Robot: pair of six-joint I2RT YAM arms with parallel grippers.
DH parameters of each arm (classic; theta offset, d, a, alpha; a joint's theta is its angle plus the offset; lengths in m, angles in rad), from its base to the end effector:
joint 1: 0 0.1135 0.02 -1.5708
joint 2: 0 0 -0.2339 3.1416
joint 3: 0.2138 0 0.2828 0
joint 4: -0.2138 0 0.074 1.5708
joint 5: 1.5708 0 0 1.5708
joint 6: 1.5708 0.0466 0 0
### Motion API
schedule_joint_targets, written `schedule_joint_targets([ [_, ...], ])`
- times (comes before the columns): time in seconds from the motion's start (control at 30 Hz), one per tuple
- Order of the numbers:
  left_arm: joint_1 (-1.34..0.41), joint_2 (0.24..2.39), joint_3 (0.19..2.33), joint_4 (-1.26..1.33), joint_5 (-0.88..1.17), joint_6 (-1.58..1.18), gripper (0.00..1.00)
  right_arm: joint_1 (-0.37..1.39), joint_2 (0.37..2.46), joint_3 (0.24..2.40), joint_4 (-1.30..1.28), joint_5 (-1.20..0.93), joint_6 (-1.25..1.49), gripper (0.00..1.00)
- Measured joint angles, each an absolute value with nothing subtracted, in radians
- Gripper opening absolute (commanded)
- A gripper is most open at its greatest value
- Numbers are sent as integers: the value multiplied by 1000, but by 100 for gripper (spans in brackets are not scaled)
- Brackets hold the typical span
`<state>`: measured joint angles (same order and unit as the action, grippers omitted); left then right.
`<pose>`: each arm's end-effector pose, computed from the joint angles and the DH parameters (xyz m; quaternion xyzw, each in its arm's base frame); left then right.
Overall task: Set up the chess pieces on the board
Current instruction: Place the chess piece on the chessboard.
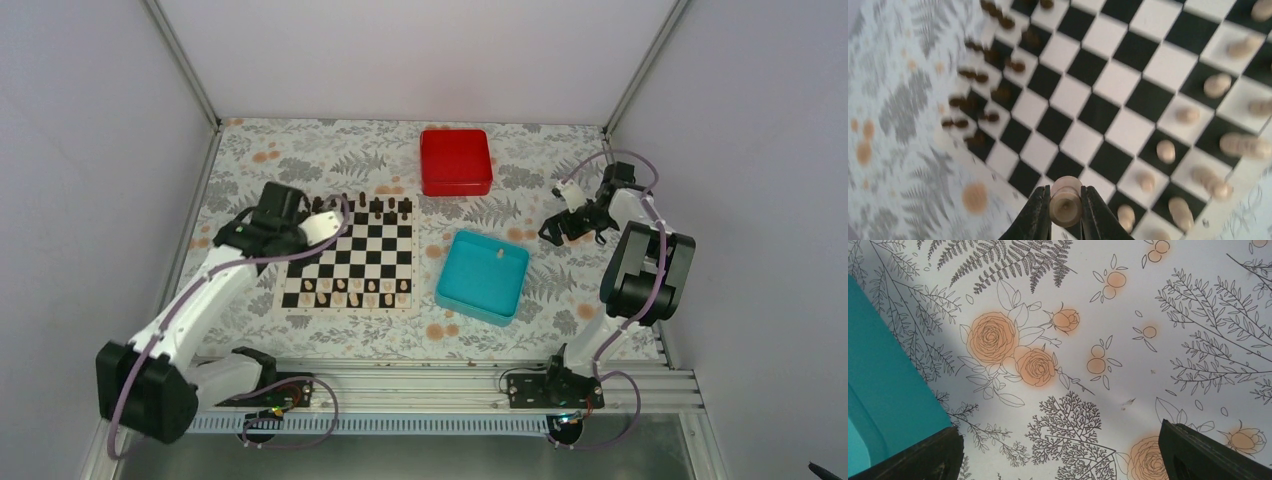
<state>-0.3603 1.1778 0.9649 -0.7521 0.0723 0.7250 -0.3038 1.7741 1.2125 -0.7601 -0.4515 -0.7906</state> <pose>0.2625 -0.1025 0.2308 0.5018 0.8113 0.0201 0.2994 0.3512 -0.0888 0.1338 -0.2600 0.9319 0.1267 0.2190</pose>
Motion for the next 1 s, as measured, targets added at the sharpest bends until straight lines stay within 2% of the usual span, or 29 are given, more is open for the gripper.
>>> schedule_joint_targets([
  [0.17, -247, 1022, 789, -780, 70, 739, 10, -303, 1791, 1243, -771, -451, -785, 100],
  [0.43, -133, 940, 566, -775, 87, 754, 10, -303, 1795, 1253, -779, -448, -784, 100],
  [1.0, 13, 1015, 555, -787, 202, 838, 14, -303, 1806, 1238, -765, -439, -784, 100],
])
